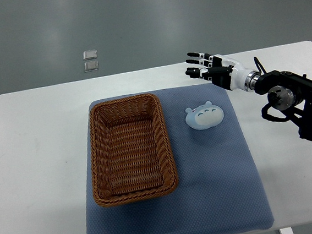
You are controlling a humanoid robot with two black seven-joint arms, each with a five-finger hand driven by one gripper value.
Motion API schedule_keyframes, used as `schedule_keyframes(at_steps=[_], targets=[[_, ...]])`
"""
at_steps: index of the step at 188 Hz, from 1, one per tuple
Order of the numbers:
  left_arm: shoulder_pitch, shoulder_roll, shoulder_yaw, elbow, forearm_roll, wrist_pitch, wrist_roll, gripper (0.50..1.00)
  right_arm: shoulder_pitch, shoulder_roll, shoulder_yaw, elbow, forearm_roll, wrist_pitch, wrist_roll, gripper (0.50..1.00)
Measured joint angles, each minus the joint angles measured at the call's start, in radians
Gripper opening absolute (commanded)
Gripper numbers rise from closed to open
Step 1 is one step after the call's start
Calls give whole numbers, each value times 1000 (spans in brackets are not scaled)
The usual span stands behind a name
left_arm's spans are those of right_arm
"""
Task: Place blue toy in brown basket
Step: 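Move the right hand over the pale blue cat toy, then close the right hand's fingers around the pale blue cat toy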
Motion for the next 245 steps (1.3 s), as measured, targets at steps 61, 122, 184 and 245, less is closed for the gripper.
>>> schedule_keyframes(at_steps=[61,122,184,245], targets=[[-9,0,-2,-3,0,-1,0,1000,0,-15,-1,0,-1,20,0,913],[-11,0,3,0,0,-1,0,1000,29,-48,-17,5,-177,132,38,913],[-11,0,3,0,0,0,0,1000,76,-121,-25,86,-772,177,238,913],[-11,0,3,0,0,0,0,1000,76,-254,-122,284,-1152,161,356,913]])
